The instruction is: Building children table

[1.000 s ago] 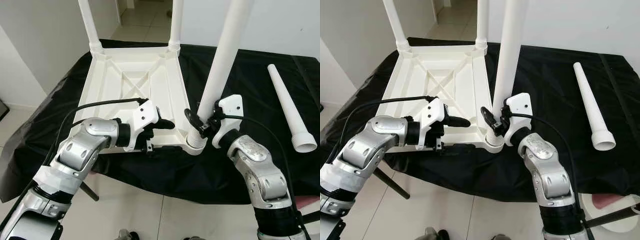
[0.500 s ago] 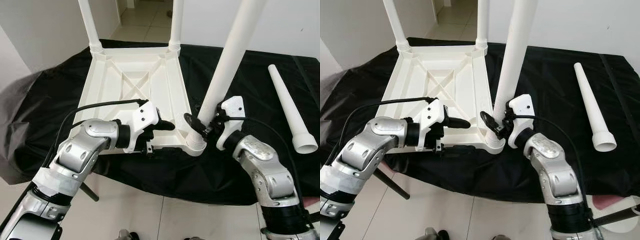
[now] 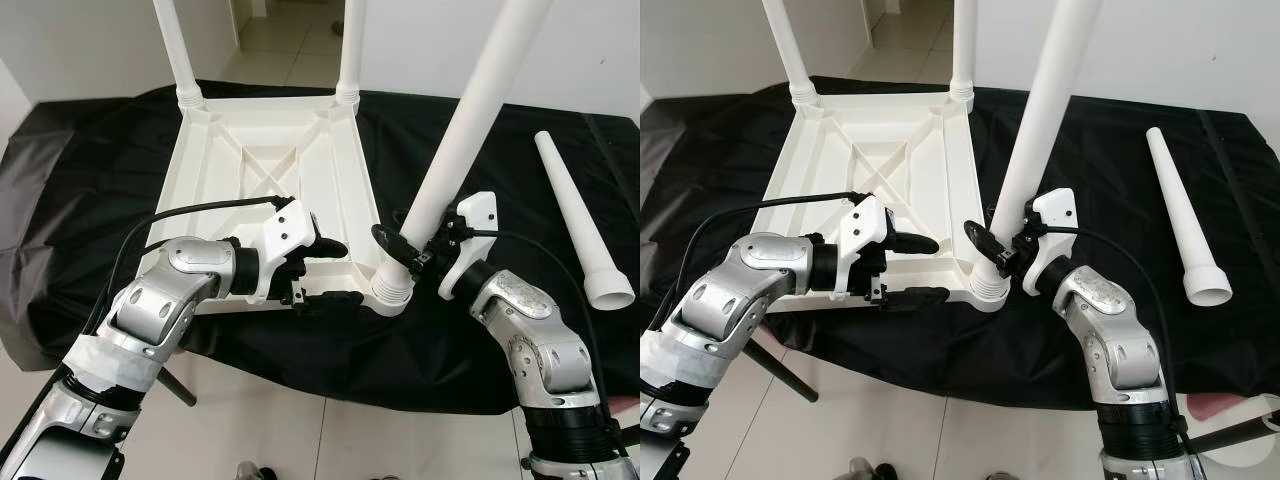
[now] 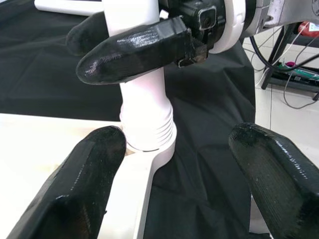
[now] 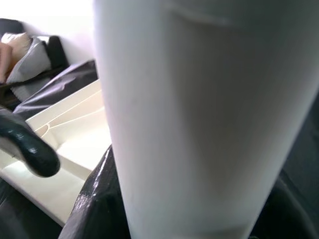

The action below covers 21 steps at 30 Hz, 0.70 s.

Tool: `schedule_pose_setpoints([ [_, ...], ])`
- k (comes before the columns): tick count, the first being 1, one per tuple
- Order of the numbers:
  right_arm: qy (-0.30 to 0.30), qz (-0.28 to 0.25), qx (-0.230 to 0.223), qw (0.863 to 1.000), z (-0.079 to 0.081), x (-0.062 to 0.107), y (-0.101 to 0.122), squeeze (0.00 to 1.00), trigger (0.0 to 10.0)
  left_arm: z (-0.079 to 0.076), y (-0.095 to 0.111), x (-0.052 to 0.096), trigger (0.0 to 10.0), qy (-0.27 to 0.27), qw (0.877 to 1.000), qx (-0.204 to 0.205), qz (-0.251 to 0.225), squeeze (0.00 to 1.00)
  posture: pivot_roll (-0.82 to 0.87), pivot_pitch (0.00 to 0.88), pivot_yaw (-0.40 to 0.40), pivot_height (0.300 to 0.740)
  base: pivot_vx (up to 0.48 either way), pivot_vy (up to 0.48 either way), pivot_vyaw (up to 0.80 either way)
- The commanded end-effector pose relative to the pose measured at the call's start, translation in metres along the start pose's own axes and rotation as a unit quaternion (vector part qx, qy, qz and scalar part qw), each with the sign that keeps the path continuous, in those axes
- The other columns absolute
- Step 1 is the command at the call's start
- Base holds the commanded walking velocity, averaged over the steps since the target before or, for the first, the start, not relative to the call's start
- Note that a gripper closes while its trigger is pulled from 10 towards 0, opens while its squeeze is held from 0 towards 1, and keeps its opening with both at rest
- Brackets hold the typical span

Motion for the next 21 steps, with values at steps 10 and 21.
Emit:
schedule_pose_setpoints([
  [10, 0.024, 0.146, 0.011, 0.989, 0.024, 0.011, -0.073, 0.0, 10.0, 0.006, -0.002, 0.004, 10.0, 0.022, 1.0, 0.002, 0.005, 0.0, -0.14, 0.15, 0.089, 0.74, 0.0, 0.0, 0.0],
  [21, 0.039, 0.176, 0.072, 0.981, 0.013, 0.008, -0.069, 0.0, 10.0, 0.007, -0.001, 0.003, 10.0, 0.025, 1.0, 0.003, 0.003, 0.0, -0.14, 0.152, 0.085, 0.74, 0.0, 0.0, 0.0],
])
Point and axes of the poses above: a point about 5 cm out from each wrist's last joint towards the gripper, its own x axis pointing back from the gripper into the wrist, its own y axis along the axis of the wrist's last joint, z = x × y, the point moved 6 cm from there along -x, pointing out of the wrist towards the gripper, and after that the axes turned 10 degrees about x, right-handed, at the moved point
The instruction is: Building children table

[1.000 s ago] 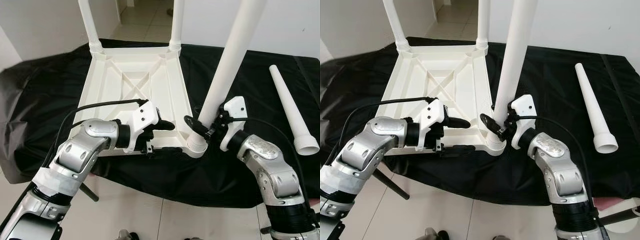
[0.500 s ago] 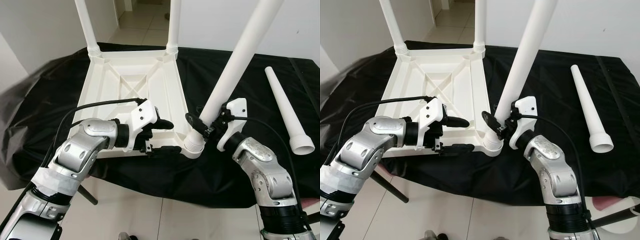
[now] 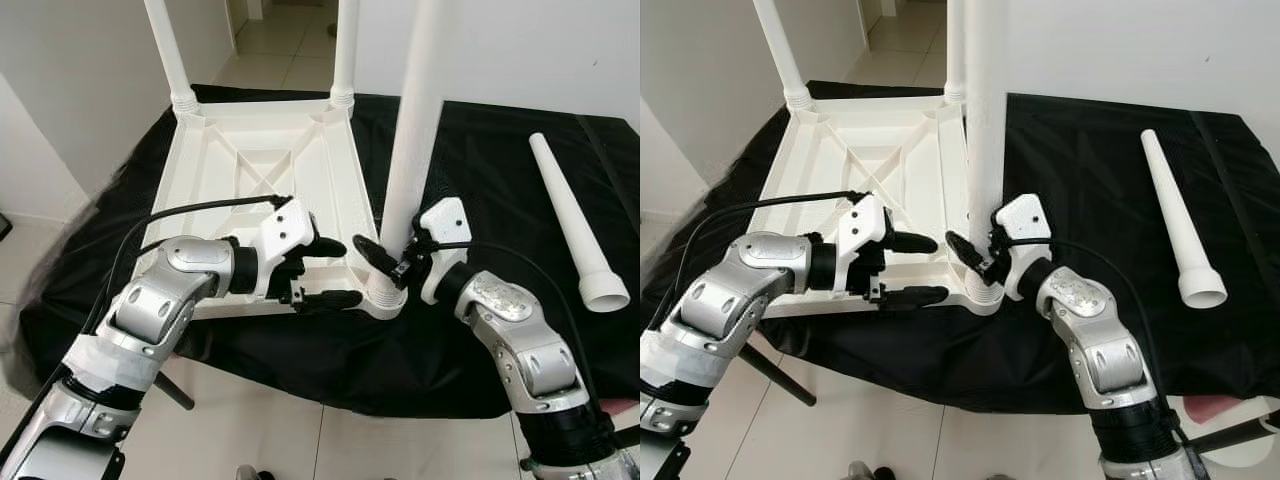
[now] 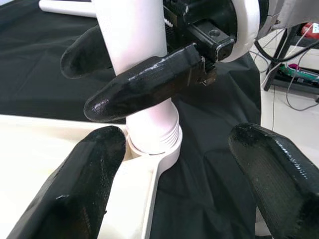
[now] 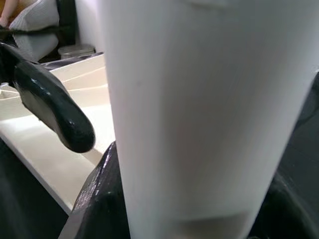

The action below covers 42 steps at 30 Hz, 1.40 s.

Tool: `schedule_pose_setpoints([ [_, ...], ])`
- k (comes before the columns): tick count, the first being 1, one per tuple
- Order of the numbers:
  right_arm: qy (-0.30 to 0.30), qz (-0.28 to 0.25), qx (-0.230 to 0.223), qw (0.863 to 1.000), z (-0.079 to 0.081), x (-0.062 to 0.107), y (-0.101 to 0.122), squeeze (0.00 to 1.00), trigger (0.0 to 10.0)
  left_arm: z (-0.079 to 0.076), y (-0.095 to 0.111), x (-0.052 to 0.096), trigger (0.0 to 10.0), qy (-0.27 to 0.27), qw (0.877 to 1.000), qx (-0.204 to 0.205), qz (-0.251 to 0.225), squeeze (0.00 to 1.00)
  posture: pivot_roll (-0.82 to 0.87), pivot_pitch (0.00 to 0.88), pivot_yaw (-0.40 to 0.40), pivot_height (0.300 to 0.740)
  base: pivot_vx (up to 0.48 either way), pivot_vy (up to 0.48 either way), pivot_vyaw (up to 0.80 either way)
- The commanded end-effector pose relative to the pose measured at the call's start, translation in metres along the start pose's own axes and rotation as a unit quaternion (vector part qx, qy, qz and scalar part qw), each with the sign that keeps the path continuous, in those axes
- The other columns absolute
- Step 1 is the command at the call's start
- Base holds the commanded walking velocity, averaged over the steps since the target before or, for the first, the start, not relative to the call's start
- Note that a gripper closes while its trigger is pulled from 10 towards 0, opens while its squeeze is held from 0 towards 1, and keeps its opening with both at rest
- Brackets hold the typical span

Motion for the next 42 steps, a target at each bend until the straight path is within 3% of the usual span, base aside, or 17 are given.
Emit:
schedule_pose_setpoints([
  [1, 0.018, 0.147, -0.044, 0.988, 0.014, 0.011, -0.073, 0.0, 10.0, 0.006, -0.002, 0.002, 10.0, 0.022, 1.0, 0.003, 0.005, 0.0, -0.14, 0.152, 0.085, 0.74, 0.0, 0.0, 0.0],
  [6, 0.011, 0.17, -0.065, 0.983, 0.017, 0.014, -0.085, 0.0, 10.0, 0.006, -0.002, 0.004, 10.0, 0.025, 1.0, 0.004, 0.005, 0.0, -0.13, 0.153, 0.085, 0.74, 0.0, 0.0, 0.0],
  [17, -0.032, 0.179, -0.163, 0.97, 0.018, 0.014, -0.095, 0.0, 10.0, 0.006, 0.0, 0.004, 10.0, 0.024, 1.0, 0.004, 0.003, 0.0, -0.13, 0.154, 0.09, 0.74, 0.0, 0.0, 0.0],
  [22, -0.041, 0.169, -0.163, 0.971, 0.018, 0.015, -0.095, 0.0, 10.0, 0.007, 0.0, 0.004, 10.0, 0.025, 1.0, 0.004, 0.002, 0.0, -0.13, 0.156, 0.092, 0.74, 0.0, 0.0, 0.0],
  [33, -0.052, 0.124, -0.115, 0.984, 0.026, 0.026, -0.089, 0.0, 10.0, 0.008, 0.0, 0.006, 10.0, 0.029, 1.0, 0.006, 0.003, 0.0, -0.13, 0.159, 0.093, 0.74, 0.0, 0.0, 0.0],
  [42, -0.107, 0.083, -0.105, 0.985, 0.014, 0.037, -0.082, 0.0, 10.0, 0.009, 0.0, 0.007, 10.0, 0.03, 1.0, 0.005, 0.005, 0.0, -0.13, 0.156, 0.096, 0.74, 0.0, 0.0, 0.0],
])
Point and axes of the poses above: a point about 5 cm out from each wrist's last joint towards the gripper, its own x axis pointing back from the gripper into the wrist, its own y axis along the axis of the wrist's last joint, z = x × y, the point moved 6 cm from there along -x, pointing out of the wrist towards the gripper, and after that the axes turned 10 degrees about x, right-handed, at the moved point
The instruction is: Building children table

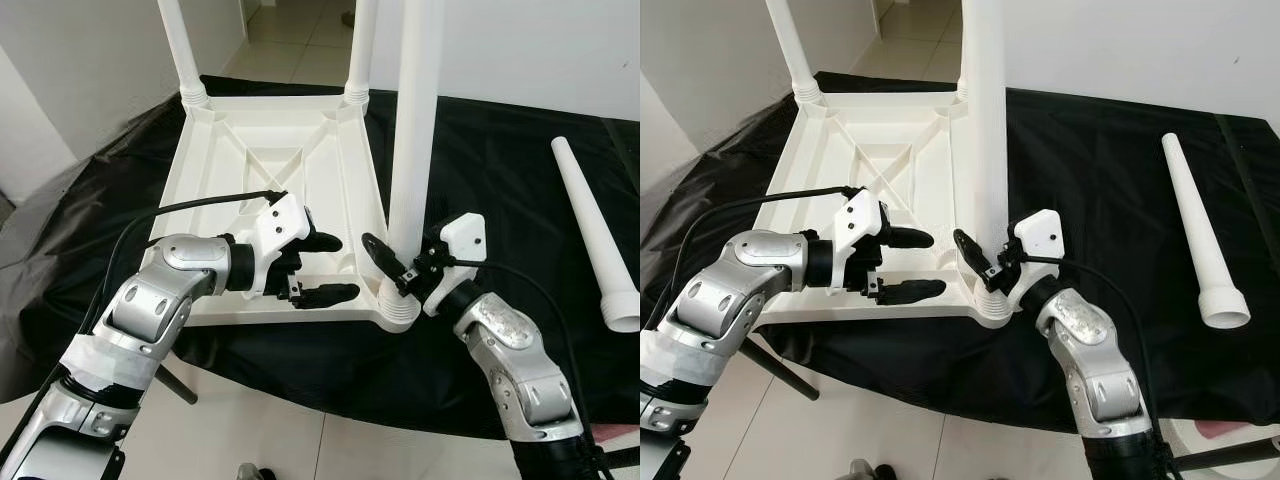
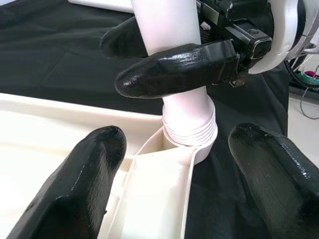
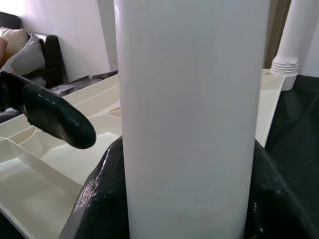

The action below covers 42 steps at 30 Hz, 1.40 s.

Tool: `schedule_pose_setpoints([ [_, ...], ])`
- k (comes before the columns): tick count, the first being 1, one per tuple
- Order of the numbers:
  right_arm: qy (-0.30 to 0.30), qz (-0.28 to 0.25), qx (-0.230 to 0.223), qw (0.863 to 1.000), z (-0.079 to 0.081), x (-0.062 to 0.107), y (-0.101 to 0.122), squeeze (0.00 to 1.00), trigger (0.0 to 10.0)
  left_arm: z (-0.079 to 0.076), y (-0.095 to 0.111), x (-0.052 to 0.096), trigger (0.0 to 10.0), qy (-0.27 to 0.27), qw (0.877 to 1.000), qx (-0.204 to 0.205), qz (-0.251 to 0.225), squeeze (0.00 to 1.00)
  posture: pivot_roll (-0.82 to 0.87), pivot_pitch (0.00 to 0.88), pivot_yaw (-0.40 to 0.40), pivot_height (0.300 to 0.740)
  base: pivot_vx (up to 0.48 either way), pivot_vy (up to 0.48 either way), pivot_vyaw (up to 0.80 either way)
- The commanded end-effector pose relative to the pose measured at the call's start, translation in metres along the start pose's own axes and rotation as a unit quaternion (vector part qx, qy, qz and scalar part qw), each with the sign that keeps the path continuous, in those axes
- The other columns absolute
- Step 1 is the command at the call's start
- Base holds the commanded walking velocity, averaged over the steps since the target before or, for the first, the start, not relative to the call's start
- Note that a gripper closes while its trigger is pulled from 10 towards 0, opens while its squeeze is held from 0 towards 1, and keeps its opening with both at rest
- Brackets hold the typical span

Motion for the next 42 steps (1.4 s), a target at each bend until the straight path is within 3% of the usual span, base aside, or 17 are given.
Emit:
schedule_pose_setpoints([
  [1, -0.031, 0.146, -0.037, 0.988, 0.0, 0.03, -0.078, 0.0, 10.0, 0.005, -0.002, 0.003, 10.0, 0.02, 1.0, 0.001, 0.007, 0.0, -0.13, 0.156, 0.096, 0.74, 0.0, 0.0, 0.0],
  [11, -0.016, 0.112, -0.019, 0.993, 0.006, 0.039, -0.07, 0.0, 10.0, 0.006, -0.002, 0.004, 10.0, 0.019, 1.0, 0.001, 0.009, 0.0, -0.13, 0.151, 0.101, 0.74, 0.0, 0.0, 0.0],
  [17, -0.024, 0.096, 0.05, 0.994, -0.001, 0.045, -0.064, 0.0, 10.0, 0.006, -0.004, 0.004, 10.0, 0.017, 1.0, 0.001, 0.013, 0.0, -0.13, 0.148, 0.111, 0.74, 0.0, 0.0, 0.0],
  [23, -0.028, 0.094, 0.071, 0.993, -0.002, 0.047, -0.064, 0.0, 10.0, 0.007, -0.005, 0.005, 10.0, 0.015, 1.0, 0.0, 0.016, 0.0, -0.13, 0.145, 0.118, 0.74, 0.0, 0.0, 0.0],
  [28, -0.025, 0.101, 0.05, 0.993, 0.003, 0.05, -0.071, 0.0, 10.0, 0.008, -0.004, 0.005, 10.0, 0.014, 1.0, -0.002, 0.017, 0.0, -0.12, 0.146, 0.12, 0.74, 0.0, 0.0, 0.0],
  [31, -0.03, 0.108, -0.015, 0.994, 0.013, 0.051, -0.081, 0.0, 10.0, 0.008, -0.004, 0.005, 10.0, 0.013, 1.0, -0.003, 0.018, 0.0, -0.12, 0.149, 0.124, 0.74, 0.0, 0.0, 0.0],
  [42, -0.025, 0.13, -0.096, 0.987, 0.027, 0.054, -0.094, 0.0, 10.0, 0.008, -0.004, 0.005, 10.0, 0.014, 1.0, -0.003, 0.02, 0.0, -0.12, 0.154, 0.126, 0.74, 0.0, 0.0, 0.0],
])
Point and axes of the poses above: a point about 5 cm out from each wrist's last joint towards the gripper, its own x axis pointing back from the gripper into the wrist, its own y axis along the axis of the wrist's last joint, z = x × y, the point moved 6 cm from there along -x, pointing out of the wrist towards the gripper, and after that the axes turned 10 degrees about x, right-handed, at the moved point
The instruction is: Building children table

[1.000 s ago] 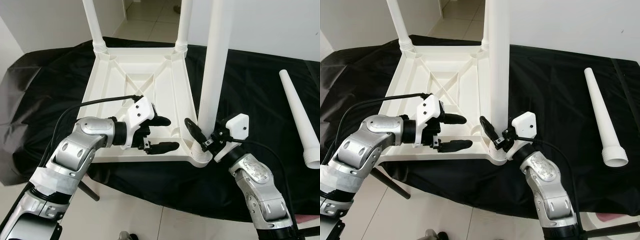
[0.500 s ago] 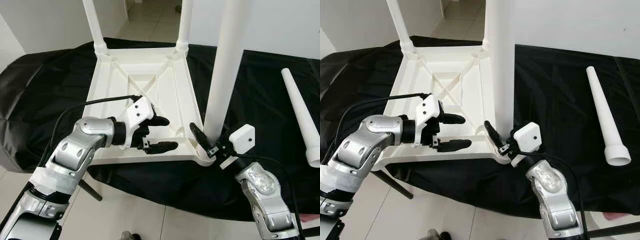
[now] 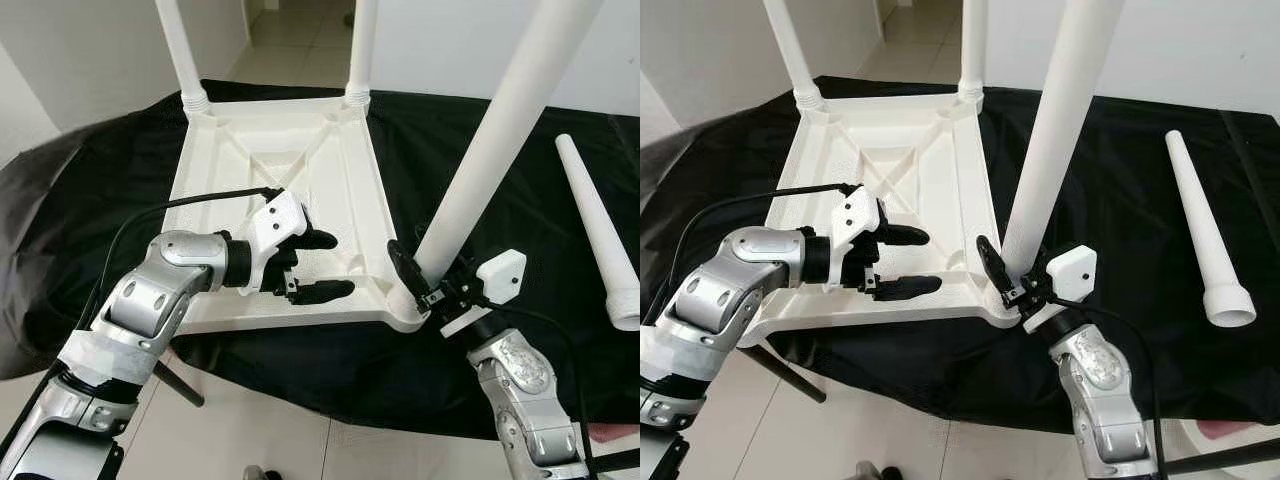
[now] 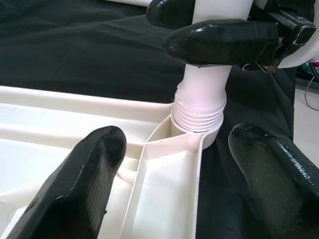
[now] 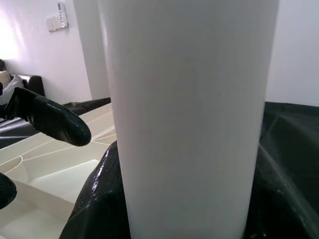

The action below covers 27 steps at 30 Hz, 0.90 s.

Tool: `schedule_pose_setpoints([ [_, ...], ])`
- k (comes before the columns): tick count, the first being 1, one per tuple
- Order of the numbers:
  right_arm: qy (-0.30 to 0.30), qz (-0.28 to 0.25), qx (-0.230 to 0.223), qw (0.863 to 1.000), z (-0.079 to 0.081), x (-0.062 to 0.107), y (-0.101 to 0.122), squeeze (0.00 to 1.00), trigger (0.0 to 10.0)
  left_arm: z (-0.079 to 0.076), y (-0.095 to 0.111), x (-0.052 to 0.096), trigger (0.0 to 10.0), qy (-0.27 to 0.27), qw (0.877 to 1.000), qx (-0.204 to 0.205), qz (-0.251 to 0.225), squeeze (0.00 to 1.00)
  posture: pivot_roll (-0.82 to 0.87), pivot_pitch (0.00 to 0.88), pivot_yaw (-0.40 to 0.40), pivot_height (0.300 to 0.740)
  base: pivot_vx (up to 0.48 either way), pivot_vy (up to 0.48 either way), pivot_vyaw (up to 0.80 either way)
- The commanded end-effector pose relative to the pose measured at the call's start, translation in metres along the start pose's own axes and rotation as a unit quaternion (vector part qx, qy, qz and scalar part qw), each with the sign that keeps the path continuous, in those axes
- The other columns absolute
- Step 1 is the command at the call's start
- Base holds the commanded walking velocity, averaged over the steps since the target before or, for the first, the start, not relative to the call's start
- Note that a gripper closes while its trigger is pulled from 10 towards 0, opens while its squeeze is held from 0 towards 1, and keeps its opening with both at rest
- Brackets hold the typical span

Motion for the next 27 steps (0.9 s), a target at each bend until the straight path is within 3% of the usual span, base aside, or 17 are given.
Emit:
schedule_pose_setpoints([
  [1, 0.02, 0.201, -0.096, 0.975, 0.025, 0.042, -0.091, 0.0, 10.0, 0.002, -0.003, 0.003, 10.0, 0.004, 1.0, -0.002, 0.011, 0.0, -0.12, 0.154, 0.126, 0.74, 0.0, 0.0, 0.0],
  [8, 0.046, 0.231, -0.064, 0.97, 0.029, 0.05, -0.101, 0.0, 10.0, 0.002, -0.003, 0.002, 10.0, 0.004, 1.0, -0.002, 0.01, 0.0, -0.12, 0.158, 0.125, 0.74, 0.0, 0.0, 0.0],
  [13, 0.019, 0.264, -0.027, 0.964, 0.015, 0.044, -0.109, 0.0, 10.0, 0.002, -0.002, 0.002, 10.0, 0.005, 1.0, -0.002, 0.01, 0.0, -0.12, 0.161, 0.121, 0.74, 0.0, 0.0, 0.0],
  [19, 0.005, 0.281, -0.029, 0.959, 0.012, 0.044, -0.114, 0.0, 10.0, 0.002, -0.002, 0.001, 10.0, 0.005, 1.0, -0.002, 0.008, 0.0, -0.12, 0.161, 0.117, 0.74, 0.0, 0.0, 0.0],
  [22, 0.005, 0.301, -0.055, 0.952, 0.016, 0.051, -0.12, 0.0, 10.0, 0.002, -0.001, 0.002, 10.0, 0.007, 1.0, -0.002, 0.007, 0.0, -0.12, 0.161, 0.117, 0.74, 0.0, 0.0, 0.0],
  [27, 0.047, 0.309, -0.053, 0.948, 0.024, 0.052, -0.118, 0.0, 10.0, 0.003, -0.002, 0.003, 10.0, 0.008, 1.0, -0.003, 0.008, 0.0, -0.12, 0.161, 0.117, 0.74, 0.0, 0.0, 0.0],
])
Point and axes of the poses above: a point about 5 cm out from each wrist's last joint towards the gripper, its own x axis pointing back from the gripper into the wrist, its own y axis along the axis of the wrist's last joint, z = x × y, the point moved 6 cm from there along -x, pointing out of the wrist towards the gripper, and after that the axes turned 10 degrees about x, right-handed, at the moved point
